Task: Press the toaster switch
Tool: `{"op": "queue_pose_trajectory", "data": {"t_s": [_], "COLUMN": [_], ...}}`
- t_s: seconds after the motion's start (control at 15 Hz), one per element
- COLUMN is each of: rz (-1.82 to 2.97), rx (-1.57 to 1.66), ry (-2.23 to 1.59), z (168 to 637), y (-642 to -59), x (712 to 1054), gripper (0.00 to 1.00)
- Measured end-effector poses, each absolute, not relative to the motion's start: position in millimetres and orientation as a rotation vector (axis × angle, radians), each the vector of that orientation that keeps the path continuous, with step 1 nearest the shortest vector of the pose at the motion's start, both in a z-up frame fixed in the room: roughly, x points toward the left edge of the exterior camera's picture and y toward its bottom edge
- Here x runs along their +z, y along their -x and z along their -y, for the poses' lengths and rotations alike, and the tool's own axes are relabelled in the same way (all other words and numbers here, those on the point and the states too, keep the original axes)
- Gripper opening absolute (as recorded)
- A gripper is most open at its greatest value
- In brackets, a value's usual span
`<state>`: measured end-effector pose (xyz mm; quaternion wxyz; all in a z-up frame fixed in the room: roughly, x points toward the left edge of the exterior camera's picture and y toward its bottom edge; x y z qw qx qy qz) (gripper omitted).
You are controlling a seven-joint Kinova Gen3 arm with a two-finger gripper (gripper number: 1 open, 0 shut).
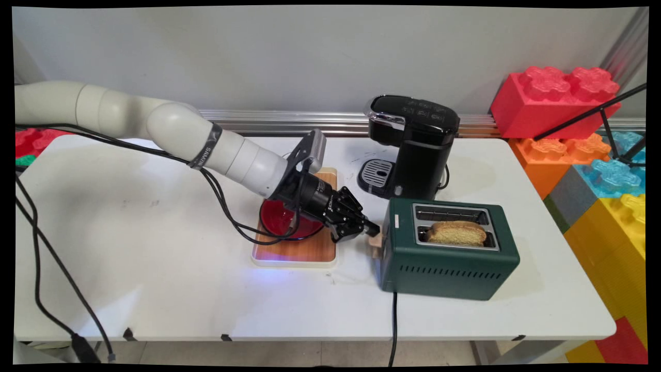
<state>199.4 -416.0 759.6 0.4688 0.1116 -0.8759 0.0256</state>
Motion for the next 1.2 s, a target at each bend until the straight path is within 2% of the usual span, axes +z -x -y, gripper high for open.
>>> {"op": "queue_pose_trajectory", "data": {"t_s": [1.2], "rz": [2.165], "rx": [0.059], "ry": [-0.284], "z": [416.9], "y": [-196.2], "x": [750.1], "gripper": [0.0]}}
